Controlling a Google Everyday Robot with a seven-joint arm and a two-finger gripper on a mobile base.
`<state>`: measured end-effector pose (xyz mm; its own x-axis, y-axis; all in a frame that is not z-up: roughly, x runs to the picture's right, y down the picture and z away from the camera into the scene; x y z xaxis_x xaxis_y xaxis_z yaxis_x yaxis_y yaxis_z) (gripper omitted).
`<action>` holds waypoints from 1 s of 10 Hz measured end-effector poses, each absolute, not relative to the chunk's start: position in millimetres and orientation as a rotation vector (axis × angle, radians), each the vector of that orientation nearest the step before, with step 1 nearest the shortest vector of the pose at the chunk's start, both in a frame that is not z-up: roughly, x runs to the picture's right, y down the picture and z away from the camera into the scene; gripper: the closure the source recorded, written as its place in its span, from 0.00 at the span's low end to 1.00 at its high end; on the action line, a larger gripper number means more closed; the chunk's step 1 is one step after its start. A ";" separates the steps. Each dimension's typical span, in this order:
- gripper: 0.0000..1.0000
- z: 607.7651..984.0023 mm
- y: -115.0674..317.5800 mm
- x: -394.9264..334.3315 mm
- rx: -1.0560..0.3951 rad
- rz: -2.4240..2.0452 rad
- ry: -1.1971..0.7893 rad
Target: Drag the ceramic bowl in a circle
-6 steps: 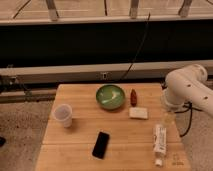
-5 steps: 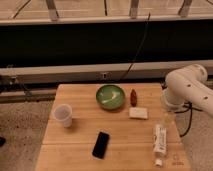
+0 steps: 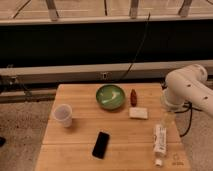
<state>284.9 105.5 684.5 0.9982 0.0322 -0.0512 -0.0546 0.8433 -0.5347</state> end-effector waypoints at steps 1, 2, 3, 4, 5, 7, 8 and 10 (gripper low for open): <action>0.20 684.5 105.5 284.9 -0.566 0.046 0.041; 0.20 684.5 105.4 284.9 -0.566 0.046 0.041; 0.20 684.5 105.4 284.9 -0.566 0.046 0.041; 0.20 684.5 105.5 285.0 -0.566 0.046 0.041; 0.20 684.5 105.4 284.9 -0.566 0.046 0.041; 0.20 684.5 105.5 284.9 -0.566 0.046 0.041; 0.20 684.5 105.4 284.9 -0.566 0.046 0.041; 0.20 690.3 98.8 277.4 -0.559 0.006 0.044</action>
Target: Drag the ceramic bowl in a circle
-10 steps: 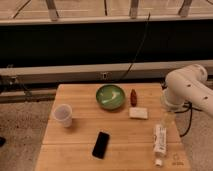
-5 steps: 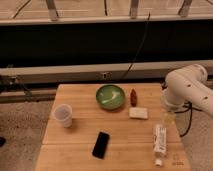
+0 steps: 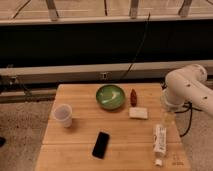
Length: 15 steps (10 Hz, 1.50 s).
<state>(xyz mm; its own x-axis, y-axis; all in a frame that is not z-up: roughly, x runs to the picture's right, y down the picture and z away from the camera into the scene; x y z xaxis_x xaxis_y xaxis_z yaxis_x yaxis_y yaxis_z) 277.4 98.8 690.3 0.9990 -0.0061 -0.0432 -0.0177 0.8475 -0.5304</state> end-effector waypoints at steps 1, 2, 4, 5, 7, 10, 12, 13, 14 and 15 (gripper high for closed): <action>0.20 696.5 92.5 270.1 -0.555 -0.021 0.043; 0.20 701.4 85.9 263.7 -0.549 -0.042 0.040; 0.20 704.4 83.3 260.0 -0.552 -0.074 0.048; 0.20 706.3 82.1 258.2 -0.548 -0.091 0.047; 0.20 717.4 78.4 249.3 -0.538 -0.147 0.038; 0.20 728.9 69.7 231.8 -0.530 -0.223 0.036; 0.20 735.9 70.4 230.7 -0.528 -0.258 0.033; 0.20 746.0 68.4 223.9 -0.523 -0.292 0.023; 0.20 753.1 66.0 216.6 -0.519 -0.316 0.017; 0.20 758.3 64.9 212.5 -0.516 -0.329 0.013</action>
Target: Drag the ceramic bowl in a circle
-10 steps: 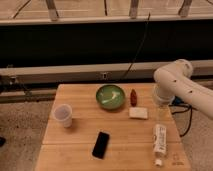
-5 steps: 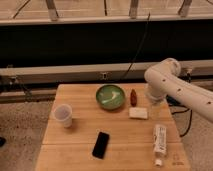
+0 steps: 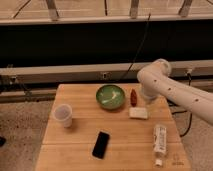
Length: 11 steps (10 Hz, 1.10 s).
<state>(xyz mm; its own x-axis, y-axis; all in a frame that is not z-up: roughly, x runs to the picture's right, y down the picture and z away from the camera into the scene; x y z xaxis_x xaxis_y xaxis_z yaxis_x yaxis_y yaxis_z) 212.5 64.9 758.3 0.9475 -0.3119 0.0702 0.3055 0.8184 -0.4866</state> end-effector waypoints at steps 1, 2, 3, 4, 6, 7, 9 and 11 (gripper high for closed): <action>0.20 760.6 65.0 213.2 -0.518 -0.344 0.014; 0.20 765.4 64.9 214.1 -0.518 -0.361 0.011; 0.20 773.8 66.4 210.5 -0.518 -0.380 0.002; 0.20 780.4 67.0 205.8 -0.515 -0.394 -0.008; 0.20 792.4 67.2 194.4 -0.513 -0.428 -0.024; 0.20 796.0 67.4 192.9 -0.514 -0.440 -0.028; 0.20 806.3 70.6 185.8 -0.519 -0.468 -0.041; 0.20 817.0 75.1 171.9 -0.522 -0.500 -0.055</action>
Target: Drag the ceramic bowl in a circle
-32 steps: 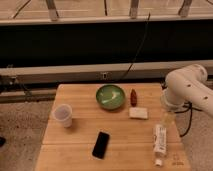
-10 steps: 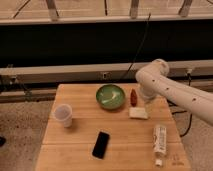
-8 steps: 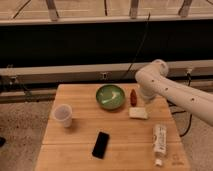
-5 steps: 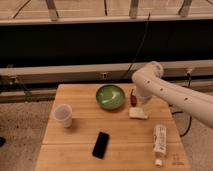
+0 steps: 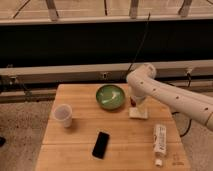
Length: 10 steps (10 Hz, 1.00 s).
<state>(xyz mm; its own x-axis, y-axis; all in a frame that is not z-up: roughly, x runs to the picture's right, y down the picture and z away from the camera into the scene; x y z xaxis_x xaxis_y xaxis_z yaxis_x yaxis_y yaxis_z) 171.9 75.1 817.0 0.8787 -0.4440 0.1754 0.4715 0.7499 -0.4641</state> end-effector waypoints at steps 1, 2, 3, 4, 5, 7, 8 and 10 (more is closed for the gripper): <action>0.20 821.4 77.3 168.1 -0.523 -0.511 -0.059; 0.20 824.7 78.5 166.6 -0.524 -0.521 -0.062; 0.20 829.4 81.4 166.6 -0.530 -0.525 -0.065; 0.20 834.0 84.3 166.3 -0.535 -0.530 -0.071; 0.20 837.0 85.7 165.4 -0.539 -0.531 -0.074; 0.20 846.7 91.6 159.2 -0.551 -0.547 -0.085; 0.20 849.5 92.9 158.8 -0.553 -0.551 -0.085; 0.20 853.2 95.4 157.6 -0.561 -0.558 -0.088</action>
